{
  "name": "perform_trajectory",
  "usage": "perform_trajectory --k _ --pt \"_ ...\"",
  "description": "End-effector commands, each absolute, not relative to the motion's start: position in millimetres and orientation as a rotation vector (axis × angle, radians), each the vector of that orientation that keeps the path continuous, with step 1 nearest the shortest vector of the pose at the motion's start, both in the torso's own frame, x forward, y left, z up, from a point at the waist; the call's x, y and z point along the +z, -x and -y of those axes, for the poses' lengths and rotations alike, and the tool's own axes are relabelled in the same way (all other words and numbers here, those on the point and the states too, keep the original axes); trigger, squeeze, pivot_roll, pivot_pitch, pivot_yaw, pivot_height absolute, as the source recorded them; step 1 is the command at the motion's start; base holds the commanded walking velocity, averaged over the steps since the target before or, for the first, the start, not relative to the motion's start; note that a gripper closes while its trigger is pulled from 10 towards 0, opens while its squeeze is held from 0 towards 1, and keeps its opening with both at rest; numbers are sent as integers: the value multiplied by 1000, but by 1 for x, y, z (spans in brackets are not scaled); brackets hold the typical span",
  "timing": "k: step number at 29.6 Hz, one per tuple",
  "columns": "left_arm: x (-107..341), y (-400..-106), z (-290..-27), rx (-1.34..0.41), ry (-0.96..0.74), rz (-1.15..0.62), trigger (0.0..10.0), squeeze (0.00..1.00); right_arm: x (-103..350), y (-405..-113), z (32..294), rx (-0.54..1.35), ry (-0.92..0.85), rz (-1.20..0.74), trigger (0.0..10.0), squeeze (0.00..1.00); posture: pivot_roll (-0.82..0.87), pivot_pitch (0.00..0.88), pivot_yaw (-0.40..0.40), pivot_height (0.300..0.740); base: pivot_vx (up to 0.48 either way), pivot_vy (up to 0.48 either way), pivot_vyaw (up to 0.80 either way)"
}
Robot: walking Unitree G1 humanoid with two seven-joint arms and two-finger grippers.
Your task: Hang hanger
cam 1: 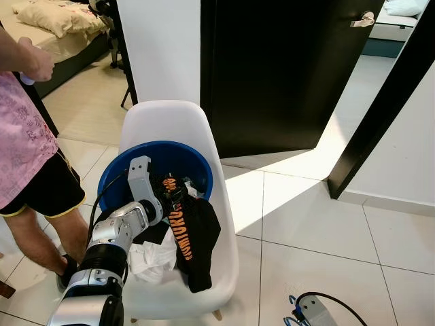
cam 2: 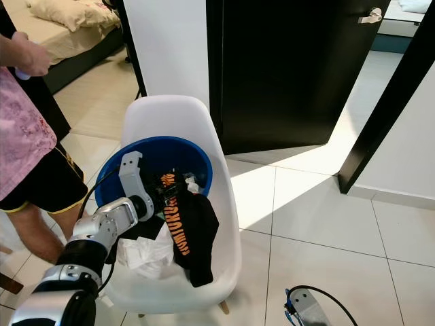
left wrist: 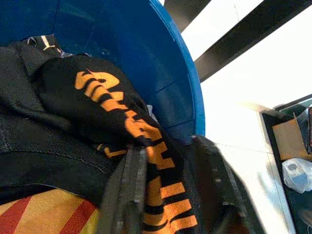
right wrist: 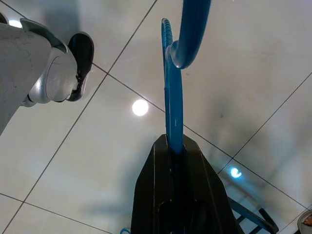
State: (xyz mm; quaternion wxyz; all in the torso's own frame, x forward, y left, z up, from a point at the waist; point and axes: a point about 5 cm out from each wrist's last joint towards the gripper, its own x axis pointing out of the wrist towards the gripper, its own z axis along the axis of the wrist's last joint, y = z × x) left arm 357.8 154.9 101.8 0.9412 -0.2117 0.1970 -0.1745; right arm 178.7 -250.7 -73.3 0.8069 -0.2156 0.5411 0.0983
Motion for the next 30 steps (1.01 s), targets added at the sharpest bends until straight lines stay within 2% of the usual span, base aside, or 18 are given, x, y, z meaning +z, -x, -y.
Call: perform_trajectory --k 1,7,10,12,13,15,16,17,19,22,27,30 --pt "99 -358 -157 -354 434 -411 0 0 -74 -177 252 210 458 -1156 10000 0 -120 112 -28 740 0 0 0" --pt "106 -362 -167 -309 385 -361 0 0 -73 -179 251 210 464 -1152 10000 0 -120 95 -29 740 0 0 0" --pt "123 -368 -179 -250 296 -278 0 0 -73 -180 251 209 465 -1150 10000 0 -117 87 -29 740 0 0 0" --pt "151 -376 -196 -148 186 -162 0 0 -72 -181 251 210 466 -1149 10000 0 -112 81 -28 740 0 0 0" --pt "151 -376 -196 -148 186 -162 0 0 -72 -181 251 210 466 -1149 10000 0 -112 81 -28 740 0 0 0" --pt "203 -379 -219 -17 -2 21 0 0 -72 -182 250 212 468 -1146 10000 0 -99 67 -27 740 0 0 0" --pt "203 -379 -219 -17 -2 21 0 0 -72 -182 250 212 468 -1146 10000 0 -99 67 -27 740 0 0 0" --pt "223 -378 -225 23 -60 90 0 0 -72 -182 250 213 469 -1145 10000 0 -99 67 -27 740 0 0 0" --pt "240 -376 -228 49 -101 141 0 0 -72 -182 250 214 470 -1145 10000 0 -90 58 -26 740 0 0 0" --pt "240 -376 -228 49 -101 141 0 0 -72 -182 250 214 470 -1145 10000 0 -90 58 -26 740 0 0 0" --pt "285 -360 -237 128 -188 267 0 0 -71 -186 247 216 467 -1138 10000 0 -86 44 -21 740 0 0 0" --pt "292 -357 -239 134 -191 284 0 0 -71 -187 247 215 466 -1137 10000 0 -84 44 -22 740 0 0 0"
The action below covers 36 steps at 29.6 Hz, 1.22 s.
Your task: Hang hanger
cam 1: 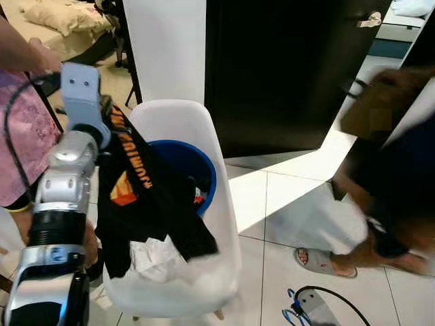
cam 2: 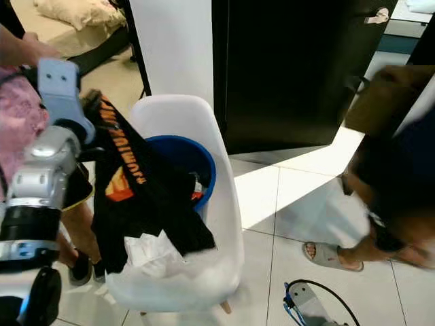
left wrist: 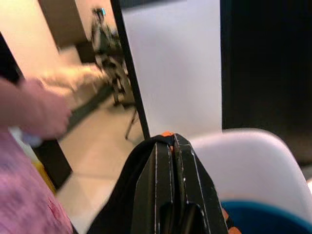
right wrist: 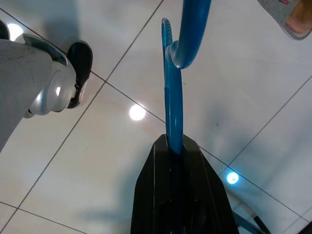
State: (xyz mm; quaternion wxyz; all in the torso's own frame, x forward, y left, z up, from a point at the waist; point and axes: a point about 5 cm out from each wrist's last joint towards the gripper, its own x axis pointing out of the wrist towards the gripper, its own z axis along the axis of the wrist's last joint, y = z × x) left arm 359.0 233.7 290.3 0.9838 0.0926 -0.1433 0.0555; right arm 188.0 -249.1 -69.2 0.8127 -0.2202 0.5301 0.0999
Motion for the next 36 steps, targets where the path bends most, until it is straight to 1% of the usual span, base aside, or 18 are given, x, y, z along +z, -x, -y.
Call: perform_trajectory --k 1,7,9,10,11,12,13,14,15,18,19,20,27,29,30,33,34,36 --pt "297 -355 -239 139 -192 298 0 0 -70 -187 247 215 466 -1136 10000 0 -80 43 -23 740 0 0 0" --pt "301 -350 -230 116 -186 300 0 0 -70 -188 247 219 468 -1136 10000 0 -72 40 -21 740 0 0 0" --pt "296 -346 -221 88 -163 276 0 0 -70 -188 247 221 469 -1137 10000 0 -74 42 -17 740 0 0 0" --pt "282 -339 -210 46 -138 205 0 0 -70 -188 247 223 469 -1138 10000 0 -67 47 -16 740 0 0 0" --pt "282 -339 -210 46 -138 205 0 0 -70 -188 247 223 469 -1138 10000 0 -67 47 -16 740 0 0 0" --pt "264 -331 -203 -2 -126 123 0 0 -70 -188 247 225 470 -1140 10000 0 -65 47 -16 740 0 0 0" --pt "264 -331 -203 -2 -126 123 0 0 -70 -188 247 225 470 -1140 10000 0 -65 47 -16 740 0 0 0" --pt "249 -324 -198 -40 -125 45 0 0 -70 -188 247 231 475 -1145 10000 0 -62 49 -19 740 0 0 0" --pt "249 -324 -198 -40 -125 45 0 0 -70 -188 247 231 475 -1145 10000 0 -62 49 -19 740 0 0 0" --pt "219 -309 -198 -119 -128 -123 0 0 -70 -188 247 240 480 -1149 10000 0 -58 54 -19 740 0 0 0" --pt "219 -309 -198 -119 -128 -123 0 0 -70 -188 247 240 480 -1149 10000 0 -58 54 -19 740 0 0 0" --pt "205 -296 -202 -114 -74 -208 0 0 -70 -188 247 240 479 -1148 10000 0 -50 56 -15 740 0 0 0" --pt "196 -283 -213 -39 -43 -273 0 0 -70 -188 247 243 480 -1148 10000 0 -50 58 -14 740 0 0 0" --pt "208 -281 -228 69 -49 -226 0 0 -70 -188 247 244 480 -1150 10000 0 -50 60 -16 740 0 0 0" --pt "208 -281 -228 69 -49 -226 0 0 -70 -188 247 244 480 -1150 10000 0 -50 60 -16 740 0 0 0" --pt "234 -278 -253 231 -137 -127 0 0 -70 -188 247 247 482 -1152 10000 0 -45 62 -19 740 0 0 0" --pt "234 -278 -253 231 -137 -127 0 0 -70 -188 247 247 482 -1152 10000 0 -45 62 -19 740 0 0 0" --pt "250 -274 -265 323 -190 -68 0 0 -70 -188 247 249 483 -1152 10000 0 -46 63 -18 740 0 0 0"
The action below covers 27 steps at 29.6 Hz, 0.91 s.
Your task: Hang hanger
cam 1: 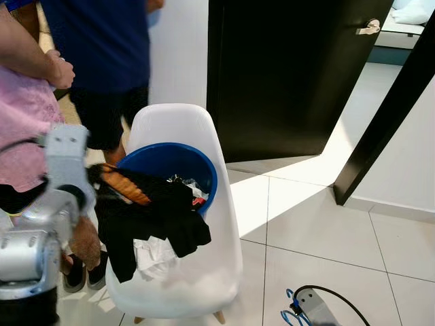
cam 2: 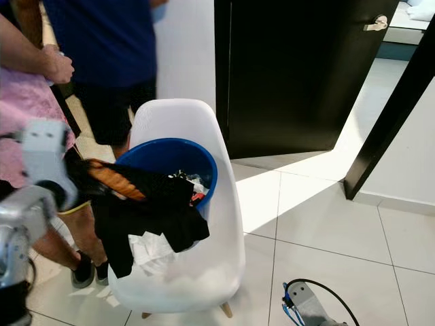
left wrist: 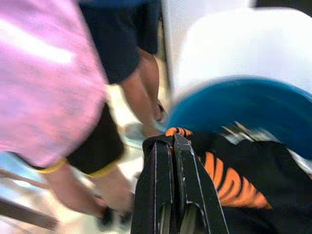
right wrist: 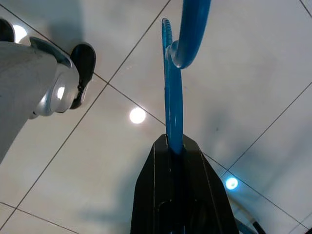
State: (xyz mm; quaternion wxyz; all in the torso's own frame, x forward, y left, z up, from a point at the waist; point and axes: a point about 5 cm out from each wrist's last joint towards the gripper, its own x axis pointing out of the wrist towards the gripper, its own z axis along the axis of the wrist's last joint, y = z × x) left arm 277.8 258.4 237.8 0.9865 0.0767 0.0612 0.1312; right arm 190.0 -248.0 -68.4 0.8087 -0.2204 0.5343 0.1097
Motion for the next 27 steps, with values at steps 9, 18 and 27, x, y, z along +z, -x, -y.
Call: perform_trajectory --k 9,18,27 --pt "231 -267 -259 338 -180 -134 0 0 -70 -188 246 250 481 -1153 10000 0 -43 67 -15 740 0 0 0" --pt "147 -252 -224 205 -80 -427 0 0 -70 -188 245 251 479 -1152 10000 0 -47 68 -13 740 0 0 0" --pt "145 -254 -226 208 -89 -416 5098 0 -70 -188 246 253 482 -1153 10000 0 -46 61 -15 740 0 0 0"
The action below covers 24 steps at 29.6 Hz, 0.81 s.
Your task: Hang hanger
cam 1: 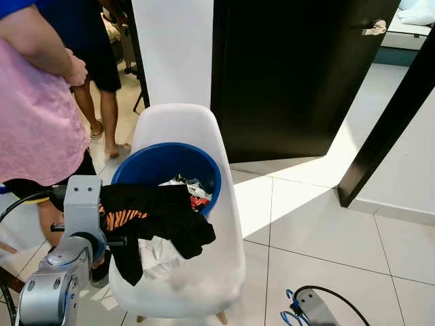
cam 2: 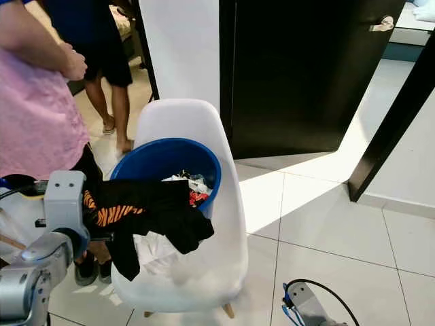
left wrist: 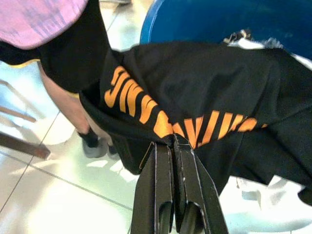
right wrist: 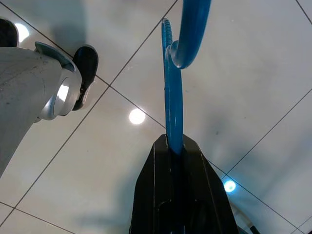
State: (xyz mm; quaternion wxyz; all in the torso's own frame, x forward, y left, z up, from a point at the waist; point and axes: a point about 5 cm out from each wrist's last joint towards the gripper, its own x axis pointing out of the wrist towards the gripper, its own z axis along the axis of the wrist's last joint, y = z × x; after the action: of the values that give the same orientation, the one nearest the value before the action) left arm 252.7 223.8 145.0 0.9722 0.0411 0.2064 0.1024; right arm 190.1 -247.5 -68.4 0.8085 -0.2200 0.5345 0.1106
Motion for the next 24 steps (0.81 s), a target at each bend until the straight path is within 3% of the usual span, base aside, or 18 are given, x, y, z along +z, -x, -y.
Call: perform_trajectory --k 1,5,8,11,12,13,15,17,18,19,24 --pt "147 -255 -225 209 -85 -399 5098 0 -70 -188 246 253 483 -1154 10000 0 -46 61 -15 740 0 0 0" --pt "153 -258 -224 200 -84 -360 4980 0 -70 -188 246 254 484 -1155 10000 0 -47 59 -16 740 0 0 0" --pt "175 -278 -214 115 -169 -211 4667 0 -70 -187 246 258 488 -1157 10000 0 -46 56 -18 740 0 0 0" --pt "176 -285 -210 83 -195 -194 4824 0 -70 -187 246 259 489 -1157 10000 0 -50 52 -17 740 0 0 0" --pt "171 -291 -203 35 -230 -210 5961 0 -71 -187 246 258 488 -1158 10000 0 -55 49 -15 740 0 0 0" --pt "171 -291 -203 35 -230 -210 5961 0 -71 -187 246 258 488 -1158 10000 0 -55 49 -15 740 0 0 0" --pt "151 -299 -187 -93 -368 -281 9373 0 -71 -187 245 256 485 -1158 10000 0 -65 50 -12 740 0 0 0" --pt "143 -300 -184 -134 -433 -307 9373 0 -71 -186 245 255 484 -1158 10000 0 -65 50 -12 740 0 0 0" --pt "135 -299 -181 -190 -559 -335 10000 0 -71 -186 245 253 482 -1158 10000 0 -68 55 -11 740 0 0 0" --pt "129 -298 -182 -211 -653 -354 10000 0 -71 -186 245 252 481 -1158 10000 0 -68 55 -11 740 0 0 0" --pt "123 -297 -184 -239 -716 -383 10000 0 -71 -186 245 251 480 -1158 10000 0 -68 55 -11 740 0 0 0"
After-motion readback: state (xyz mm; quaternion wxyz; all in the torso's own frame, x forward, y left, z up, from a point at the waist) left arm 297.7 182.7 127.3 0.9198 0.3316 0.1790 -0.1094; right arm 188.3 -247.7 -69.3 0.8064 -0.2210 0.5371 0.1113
